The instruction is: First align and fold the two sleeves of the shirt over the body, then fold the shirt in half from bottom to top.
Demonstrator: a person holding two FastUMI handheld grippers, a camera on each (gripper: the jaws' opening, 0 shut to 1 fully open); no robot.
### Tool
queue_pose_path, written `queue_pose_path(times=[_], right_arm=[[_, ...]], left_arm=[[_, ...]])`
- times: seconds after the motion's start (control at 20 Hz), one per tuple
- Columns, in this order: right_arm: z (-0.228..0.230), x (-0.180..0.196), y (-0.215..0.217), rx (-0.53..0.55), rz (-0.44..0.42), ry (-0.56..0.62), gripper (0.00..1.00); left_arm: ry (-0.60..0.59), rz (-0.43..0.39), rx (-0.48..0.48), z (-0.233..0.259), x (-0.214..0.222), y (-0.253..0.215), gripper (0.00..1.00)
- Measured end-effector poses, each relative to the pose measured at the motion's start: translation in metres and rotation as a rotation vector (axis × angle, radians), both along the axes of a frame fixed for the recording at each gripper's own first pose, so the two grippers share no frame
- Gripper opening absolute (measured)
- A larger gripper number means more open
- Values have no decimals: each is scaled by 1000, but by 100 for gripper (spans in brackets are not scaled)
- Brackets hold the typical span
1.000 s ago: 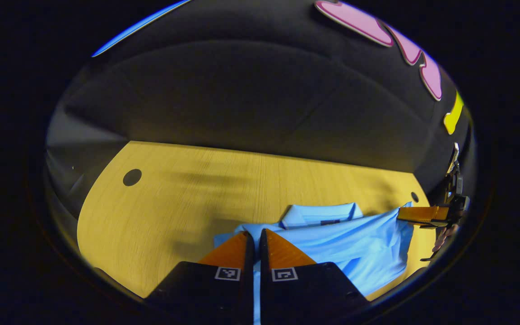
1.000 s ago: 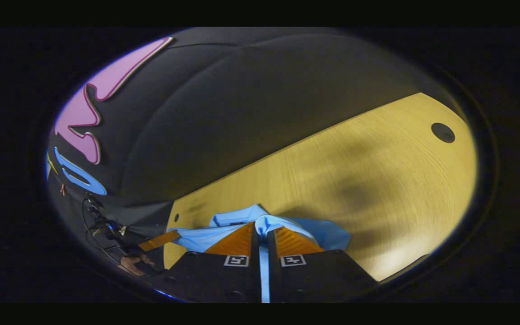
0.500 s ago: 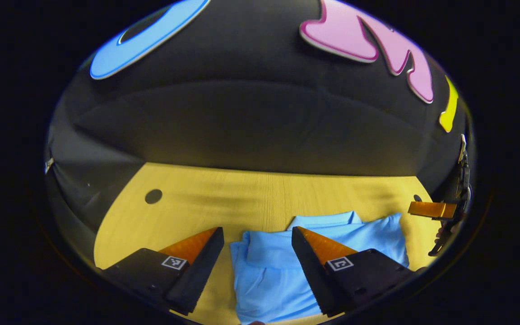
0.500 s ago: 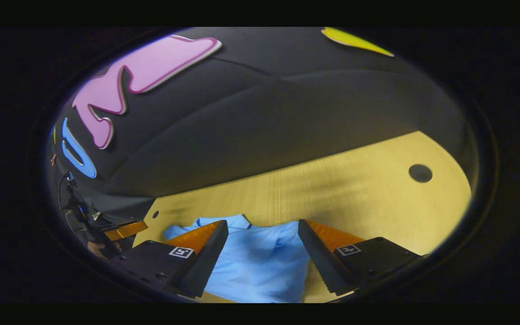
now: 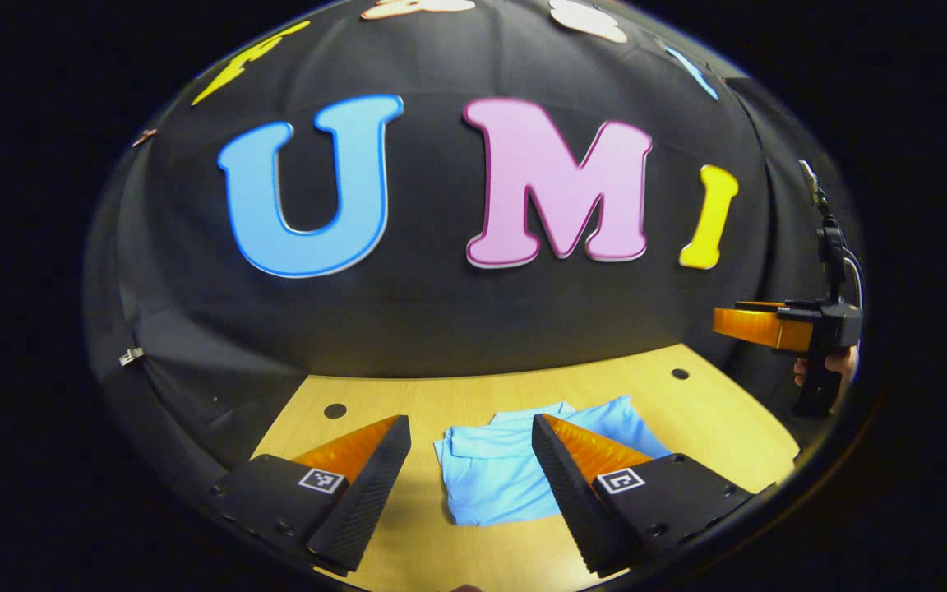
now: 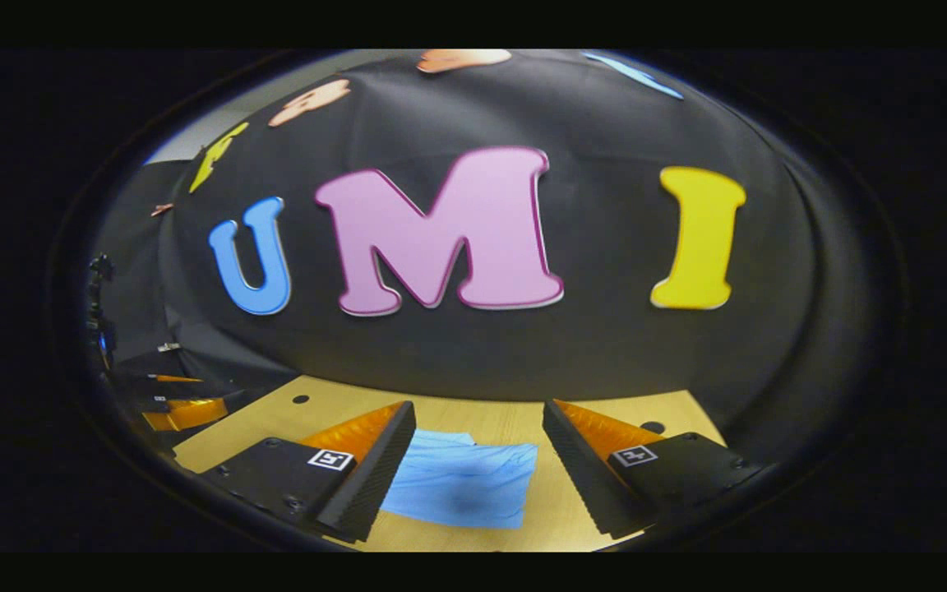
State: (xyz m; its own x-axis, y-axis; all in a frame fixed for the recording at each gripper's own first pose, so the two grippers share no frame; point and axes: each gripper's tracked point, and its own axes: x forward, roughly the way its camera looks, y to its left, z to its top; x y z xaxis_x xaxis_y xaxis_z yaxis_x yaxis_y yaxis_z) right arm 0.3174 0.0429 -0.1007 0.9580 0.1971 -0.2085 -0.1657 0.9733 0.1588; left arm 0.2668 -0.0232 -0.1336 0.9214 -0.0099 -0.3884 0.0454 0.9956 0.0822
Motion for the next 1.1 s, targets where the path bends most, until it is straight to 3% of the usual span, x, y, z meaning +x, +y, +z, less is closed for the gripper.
queue_pose_path(times=[0.2, 0.35, 0.55, 0.7, 0.75, 0.8, 0.9, 1.1], right_arm=[[61, -105, 16, -19, -44, -105, 97], [77, -183, 52, 21, -32, -141, 98], [103, -256, 68, -12, -12, -213, 96], [125, -284, 70, -47, -29, -267, 95], [129, -288, 71, -48, -34, -276, 90], [131, -293, 73, -44, -36, -274, 96], [136, -300, 74, -30, -40, -272, 95], [148, -307, 66, -26, -59, -277, 100]], left_arm=[[-123, 35, -13, 40, -105, 3, 95], [-151, 32, -49, 53, -183, 2, 95], [-176, 7, -79, 65, -236, -10, 97], [-224, 8, -70, 84, -253, -10, 97], [-234, 4, -73, 89, -258, -12, 97], [-239, 2, -80, 94, -262, -13, 97], [-253, -4, -97, 103, -267, -14, 93], [-301, -4, -72, 121, -274, -9, 97]])
